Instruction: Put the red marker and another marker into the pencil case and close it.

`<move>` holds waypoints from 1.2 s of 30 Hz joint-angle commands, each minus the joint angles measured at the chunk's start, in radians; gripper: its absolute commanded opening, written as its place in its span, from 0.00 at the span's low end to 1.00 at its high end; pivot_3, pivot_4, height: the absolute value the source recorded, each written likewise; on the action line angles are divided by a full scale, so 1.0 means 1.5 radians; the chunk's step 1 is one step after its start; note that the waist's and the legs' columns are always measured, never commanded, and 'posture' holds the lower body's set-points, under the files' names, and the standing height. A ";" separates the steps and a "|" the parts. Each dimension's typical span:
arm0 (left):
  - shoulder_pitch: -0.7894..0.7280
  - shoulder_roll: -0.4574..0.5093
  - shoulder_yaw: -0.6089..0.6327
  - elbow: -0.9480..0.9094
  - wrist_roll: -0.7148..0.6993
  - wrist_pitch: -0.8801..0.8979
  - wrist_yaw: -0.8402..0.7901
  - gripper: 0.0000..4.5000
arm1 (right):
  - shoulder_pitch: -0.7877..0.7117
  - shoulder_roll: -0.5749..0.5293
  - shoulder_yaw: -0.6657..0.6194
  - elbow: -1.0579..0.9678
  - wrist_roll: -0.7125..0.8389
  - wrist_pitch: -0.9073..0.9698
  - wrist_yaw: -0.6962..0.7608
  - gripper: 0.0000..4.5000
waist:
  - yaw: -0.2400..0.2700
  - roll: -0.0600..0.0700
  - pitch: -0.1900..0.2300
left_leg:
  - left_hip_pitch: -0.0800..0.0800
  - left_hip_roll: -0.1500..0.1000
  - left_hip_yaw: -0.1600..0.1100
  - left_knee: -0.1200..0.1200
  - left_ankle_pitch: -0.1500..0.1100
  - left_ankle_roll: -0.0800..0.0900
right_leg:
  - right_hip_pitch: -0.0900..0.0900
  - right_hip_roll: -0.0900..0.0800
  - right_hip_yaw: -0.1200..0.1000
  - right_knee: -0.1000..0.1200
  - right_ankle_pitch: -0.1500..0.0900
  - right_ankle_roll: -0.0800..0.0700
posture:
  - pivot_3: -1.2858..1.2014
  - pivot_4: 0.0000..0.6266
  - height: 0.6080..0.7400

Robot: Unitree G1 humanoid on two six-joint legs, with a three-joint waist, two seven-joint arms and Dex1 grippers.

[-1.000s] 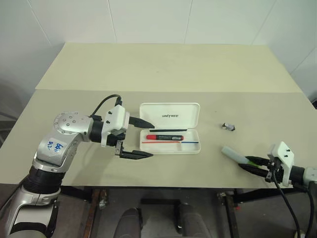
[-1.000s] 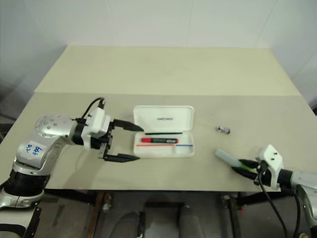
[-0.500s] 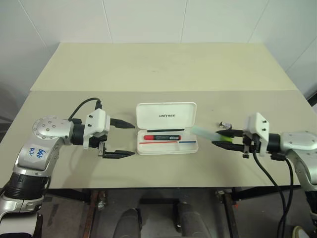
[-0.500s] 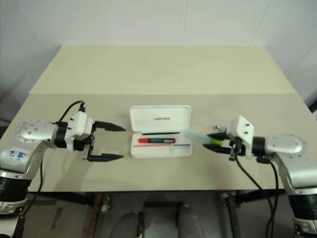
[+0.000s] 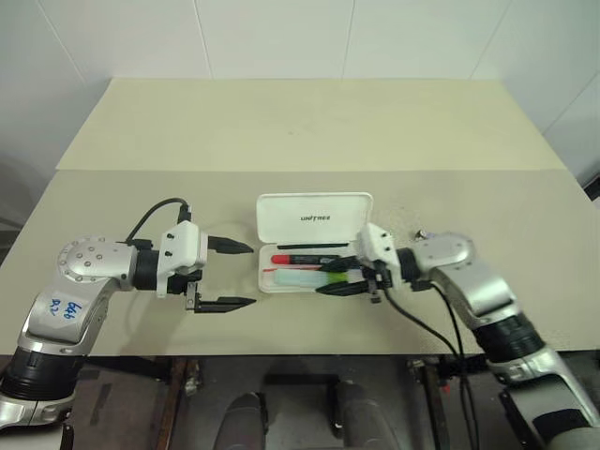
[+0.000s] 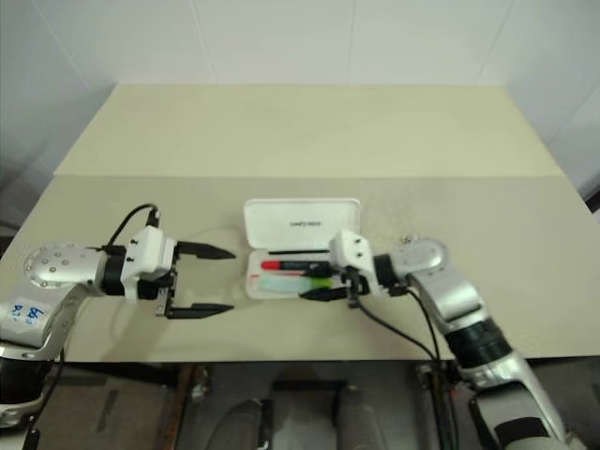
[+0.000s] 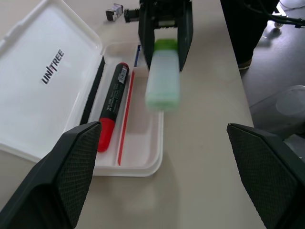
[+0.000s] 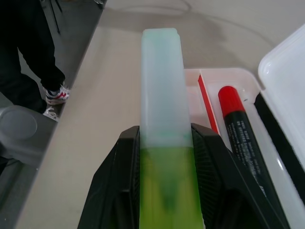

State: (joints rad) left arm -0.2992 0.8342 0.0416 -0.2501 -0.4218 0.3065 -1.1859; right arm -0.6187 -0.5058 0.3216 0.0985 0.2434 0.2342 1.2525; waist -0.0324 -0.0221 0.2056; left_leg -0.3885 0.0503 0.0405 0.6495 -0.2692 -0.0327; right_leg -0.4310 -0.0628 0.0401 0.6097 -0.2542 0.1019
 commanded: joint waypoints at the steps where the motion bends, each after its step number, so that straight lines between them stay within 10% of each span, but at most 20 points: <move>1: 0.006 0.013 0.026 -0.026 -0.012 0.000 0.007 1.00 | -0.035 0.021 0.011 0.030 -0.029 -0.025 -0.008 0.25 | 0.001 0.000 0.000 | 0.000 0.000 0.000 0.000 0.000 0.000 | 0.000 0.000 0.000 0.000 0.000 0.000 | 0.52 0.24 1.00; 24: 0.000 0.010 0.016 -0.029 -0.007 -0.002 0.011 1.00 | -0.048 0.032 0.024 0.059 -0.067 -0.031 0.017 0.25 | 0.001 0.000 0.000 | 0.001 0.000 0.000 -0.001 0.000 0.000 | 0.000 0.000 0.000 0.001 0.000 0.000 | 0.52 0.24 1.00; 28: -0.002 0.009 0.014 -0.028 -0.007 -0.002 0.011 1.00 | -0.051 0.036 0.018 0.063 -0.068 -0.050 0.007 0.53 | 0.000 0.000 0.000 | 0.001 0.000 0.000 -0.001 0.000 0.000 | 0.000 0.000 0.000 0.001 0.000 0.000 | 0.52 0.24 1.00; 36: -0.011 0.008 0.010 -0.022 -0.006 -0.003 0.008 1.00 | -0.060 0.043 0.005 0.032 -0.045 -0.028 0.007 0.53 | 0.001 0.000 0.000 | 0.001 0.000 0.000 -0.001 0.000 0.000 | 0.000 0.000 0.000 0.001 0.000 0.000 | 0.52 0.24 1.00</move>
State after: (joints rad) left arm -0.2994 0.8435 0.0564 -0.2647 -0.4240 0.3097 -1.1727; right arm -0.6883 -0.4434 0.3593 0.1923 0.1487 0.1872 1.2581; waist -0.0311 -0.0223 0.2056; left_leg -0.3877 0.0509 0.0403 0.6487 -0.2692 -0.0327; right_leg -0.4316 -0.0623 0.0394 0.6117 -0.2542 0.1021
